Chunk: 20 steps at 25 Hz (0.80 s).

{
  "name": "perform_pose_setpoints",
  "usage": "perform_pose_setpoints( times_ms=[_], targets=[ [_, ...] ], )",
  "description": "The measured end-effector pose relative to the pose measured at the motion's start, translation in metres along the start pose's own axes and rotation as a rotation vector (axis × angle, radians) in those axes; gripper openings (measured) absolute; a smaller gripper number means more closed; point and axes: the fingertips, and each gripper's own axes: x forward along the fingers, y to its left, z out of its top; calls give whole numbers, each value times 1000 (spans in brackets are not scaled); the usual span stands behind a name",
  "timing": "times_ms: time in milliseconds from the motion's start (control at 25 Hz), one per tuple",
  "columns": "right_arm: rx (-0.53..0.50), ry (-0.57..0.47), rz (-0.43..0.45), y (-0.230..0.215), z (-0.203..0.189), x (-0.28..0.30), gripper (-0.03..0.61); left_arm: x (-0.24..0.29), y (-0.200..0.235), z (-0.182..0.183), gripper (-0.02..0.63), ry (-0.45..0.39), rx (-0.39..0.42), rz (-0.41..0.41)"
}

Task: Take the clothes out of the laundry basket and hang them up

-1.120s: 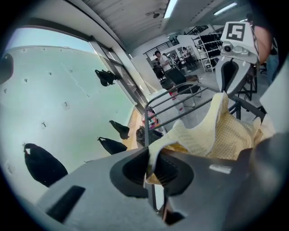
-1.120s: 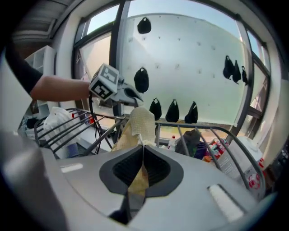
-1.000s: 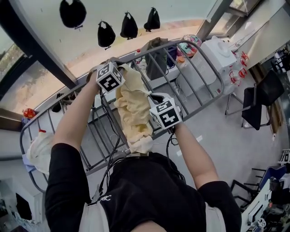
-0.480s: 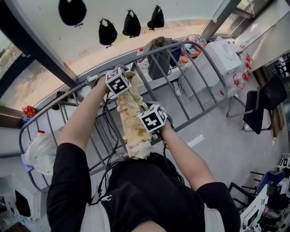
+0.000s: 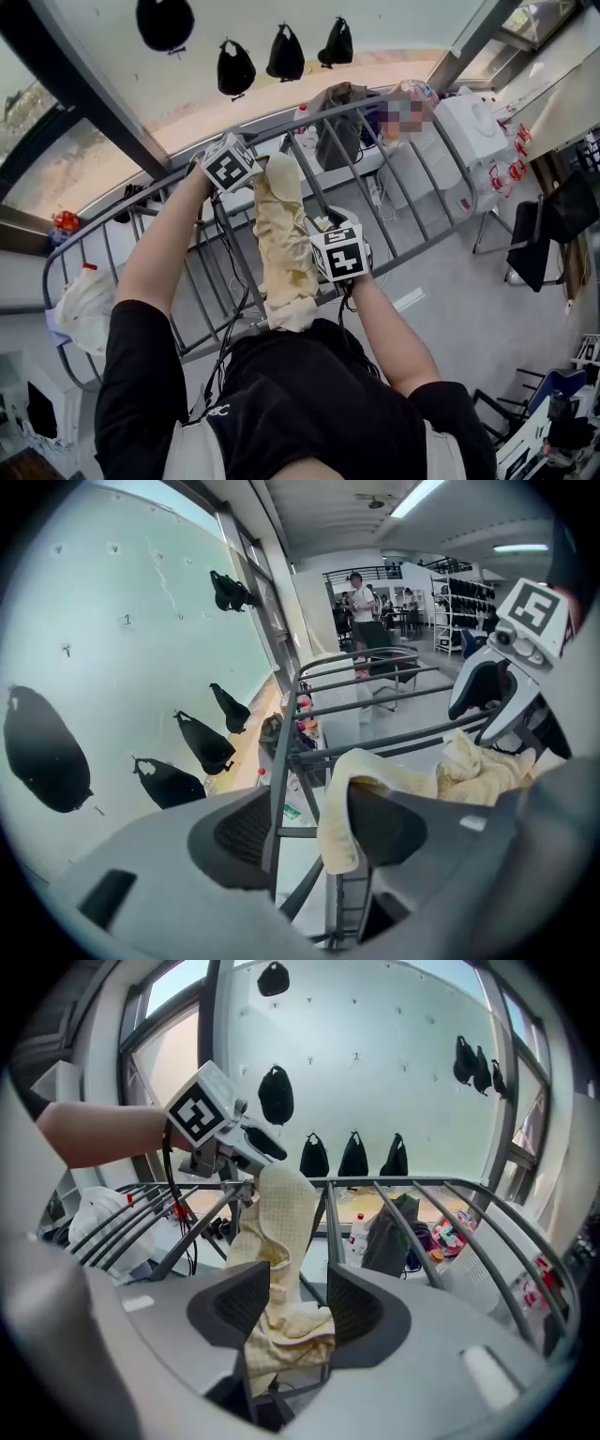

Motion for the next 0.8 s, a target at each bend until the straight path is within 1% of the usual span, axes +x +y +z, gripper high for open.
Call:
perform_pose_setpoints(
  times_ms=[120, 240, 320, 360, 440, 480, 560, 600, 640, 680, 720, 800],
  targets=[
    [22, -12, 11, 0, 2, 0, 197, 2, 3, 6, 251, -19, -26, 35],
    [10, -21, 36, 7, 3, -1, 195, 8, 2, 21, 249, -47, -51, 55],
    [8, -30, 44, 9, 6, -3, 193, 14, 1, 32, 252, -50, -44, 56],
    [8, -33, 46, 9, 7, -4, 193, 17, -1, 36, 255, -42, -27, 60],
    [6, -40, 46, 8, 9, -6, 192, 23, -6, 37, 273, -4, 25, 62],
    [5, -43, 46, 7, 9, -7, 192, 27, -10, 33, 282, 30, 53, 48],
    [2, -46, 48, 5, 10, -9, 192, 33, -23, 13, 312, 151, 120, -17],
    [0, -45, 50, 5, 9, -10, 190, 35, -29, -1, 352, 221, 157, -52],
    [-1, -43, 53, 5, 8, -10, 190, 35, -32, -11, 379, 275, 187, -75],
    [-2, -41, 57, 6, 7, -10, 190, 34, -33, -17, 384, 301, 205, -83],
    [-2, -39, 61, 7, 5, -10, 190, 32, -32, -20, 393, 307, 208, -85],
    [-6, -37, 69, 11, 3, -10, 190, 24, -29, -20, 414, 291, 183, -89]
  ],
)
